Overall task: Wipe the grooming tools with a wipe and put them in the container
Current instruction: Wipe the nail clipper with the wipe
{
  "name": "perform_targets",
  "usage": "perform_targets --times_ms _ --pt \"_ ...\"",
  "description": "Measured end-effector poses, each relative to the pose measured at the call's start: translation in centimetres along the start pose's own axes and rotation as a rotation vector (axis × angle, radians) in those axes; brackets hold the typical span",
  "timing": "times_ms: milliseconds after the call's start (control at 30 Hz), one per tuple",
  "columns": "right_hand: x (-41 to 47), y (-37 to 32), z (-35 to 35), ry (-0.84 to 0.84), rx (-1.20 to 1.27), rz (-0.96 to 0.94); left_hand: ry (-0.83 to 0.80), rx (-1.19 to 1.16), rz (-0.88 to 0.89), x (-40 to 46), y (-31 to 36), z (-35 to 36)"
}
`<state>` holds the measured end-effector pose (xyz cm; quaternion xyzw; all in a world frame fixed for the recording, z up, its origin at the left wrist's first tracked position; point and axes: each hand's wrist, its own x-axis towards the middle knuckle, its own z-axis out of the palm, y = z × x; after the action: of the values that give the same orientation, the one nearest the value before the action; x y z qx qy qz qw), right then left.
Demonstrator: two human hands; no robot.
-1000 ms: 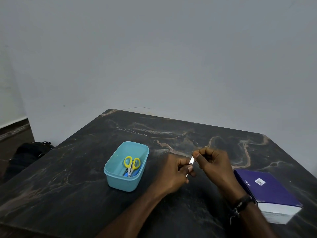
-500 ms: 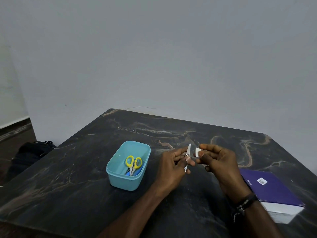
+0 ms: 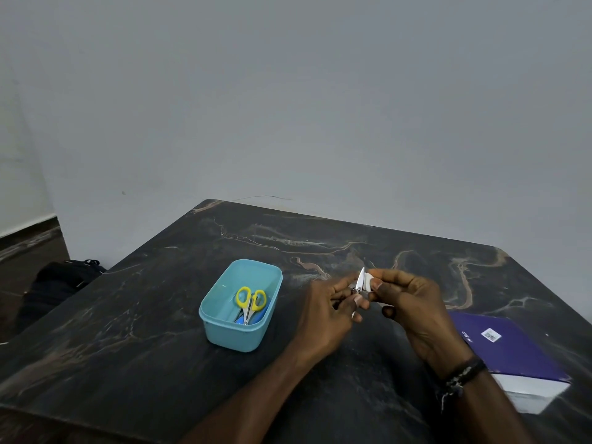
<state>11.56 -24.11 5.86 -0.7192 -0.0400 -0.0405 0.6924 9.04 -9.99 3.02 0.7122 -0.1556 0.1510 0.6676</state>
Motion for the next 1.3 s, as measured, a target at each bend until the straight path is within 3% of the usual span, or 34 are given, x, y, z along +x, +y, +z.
perform_targets --times_ms 367,1033,1200,1300 --pt "-0.2 -0.2 0.1 0.045 -0.026 -0.023 -0.006 -0.007 0.008 -0.2 0.5 0.0" --pt "-0.4 -0.3 0.4 -0.025 -0.021 0.022 -0.02 0.053 -0.004 -0.2 -0.3 0.2" --pt "-0.4 -0.4 0.3 0.043 0.034 -0.071 -0.018 0.084 -0.068 -0.2 0.0 0.4" --pt "-0.7 -0.5 0.6 0.0 -0.069 -0.16 0.009 0.037 -0.113 -0.1 0.1 0.4"
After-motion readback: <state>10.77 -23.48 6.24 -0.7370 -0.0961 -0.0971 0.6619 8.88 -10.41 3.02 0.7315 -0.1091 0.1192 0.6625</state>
